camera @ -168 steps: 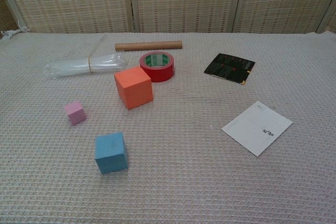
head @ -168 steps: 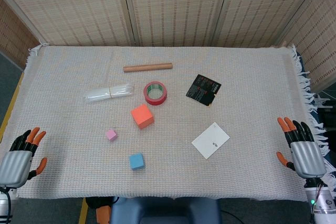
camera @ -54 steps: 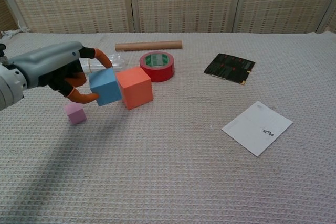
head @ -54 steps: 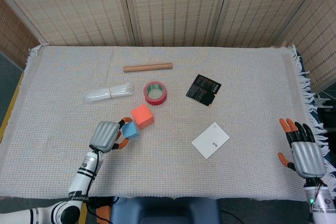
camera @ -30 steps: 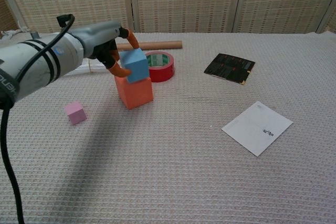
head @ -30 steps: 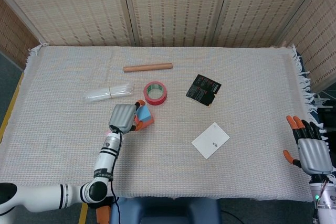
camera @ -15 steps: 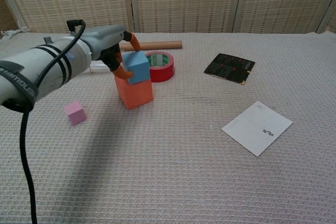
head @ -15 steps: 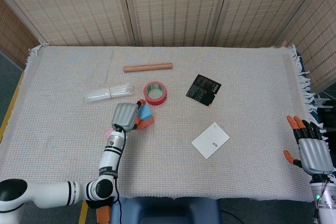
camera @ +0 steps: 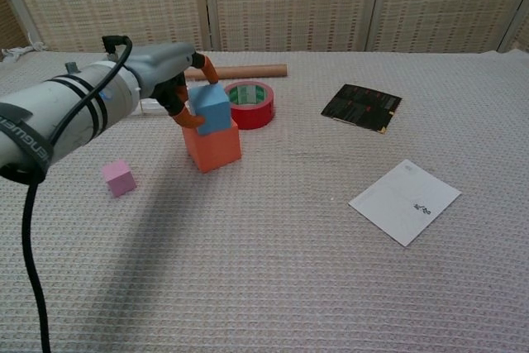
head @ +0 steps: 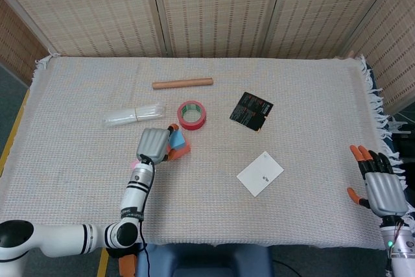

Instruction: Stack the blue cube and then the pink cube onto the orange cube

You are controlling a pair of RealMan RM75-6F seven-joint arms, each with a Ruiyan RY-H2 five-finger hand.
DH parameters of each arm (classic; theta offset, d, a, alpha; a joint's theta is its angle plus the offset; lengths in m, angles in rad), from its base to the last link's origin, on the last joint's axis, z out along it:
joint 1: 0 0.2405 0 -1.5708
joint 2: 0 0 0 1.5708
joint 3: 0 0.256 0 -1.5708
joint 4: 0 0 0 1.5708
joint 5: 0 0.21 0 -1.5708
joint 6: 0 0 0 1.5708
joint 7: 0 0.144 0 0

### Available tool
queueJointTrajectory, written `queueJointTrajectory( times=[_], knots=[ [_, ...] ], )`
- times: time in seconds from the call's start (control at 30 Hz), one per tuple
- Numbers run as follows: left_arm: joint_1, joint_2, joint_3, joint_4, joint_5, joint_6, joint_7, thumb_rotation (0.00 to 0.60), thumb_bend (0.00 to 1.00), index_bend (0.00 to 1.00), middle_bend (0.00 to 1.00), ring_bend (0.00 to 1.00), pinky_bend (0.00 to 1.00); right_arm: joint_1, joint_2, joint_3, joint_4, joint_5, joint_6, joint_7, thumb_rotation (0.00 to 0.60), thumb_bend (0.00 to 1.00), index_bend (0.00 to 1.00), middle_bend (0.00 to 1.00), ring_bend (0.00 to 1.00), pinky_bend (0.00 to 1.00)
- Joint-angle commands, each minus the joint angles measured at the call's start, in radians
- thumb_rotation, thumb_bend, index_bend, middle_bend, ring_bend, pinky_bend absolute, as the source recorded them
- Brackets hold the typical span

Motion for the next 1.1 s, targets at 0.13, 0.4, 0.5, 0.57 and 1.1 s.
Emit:
queueJointTrajectory(
  times=[0.13,0.4,0.5,0.57,1.1],
  knots=[
    [-0.004,0.003,0.003,-0.005,0.004,0.005,-0.006,0.6,0.33,0.3,1.0,1.0,1.0,0.002,0.004,-0.004,-0.003,-0.002,-0.006,0.006,0.6,0.18,0.0,0.0,0.0,0.0],
    [-0.008,0.001,0.013,0.004,0.01,0.006,-0.01,0.6,0.33,0.22,1.0,1.0,1.0,0.004,0.006,-0.007,-0.005,0.0,-0.014,0.007,0.6,0.18,0.0,0.0,0.0,0.0],
    [-0.011,0.0,0.011,0.009,0.007,0.008,-0.012,0.6,0.33,0.24,1.0,1.0,1.0,0.003,0.009,-0.006,-0.007,-0.001,-0.01,0.01,0.6,0.18,0.0,0.0,0.0,0.0],
    [-0.01,-0.001,0.012,0.01,0.008,0.011,-0.015,0.6,0.33,0.26,1.0,1.0,1.0,0.003,0.011,-0.007,-0.008,-0.002,-0.009,0.012,0.6,0.18,0.0,0.0,0.0,0.0],
    [-0.011,-0.001,0.016,0.013,0.002,0.025,-0.013,0.6,0.33,0.26,1.0,1.0,1.0,0.005,0.014,-0.009,-0.01,0.0,-0.014,0.013,0.6,0.18,0.0,0.0,0.0,0.0]
  ],
)
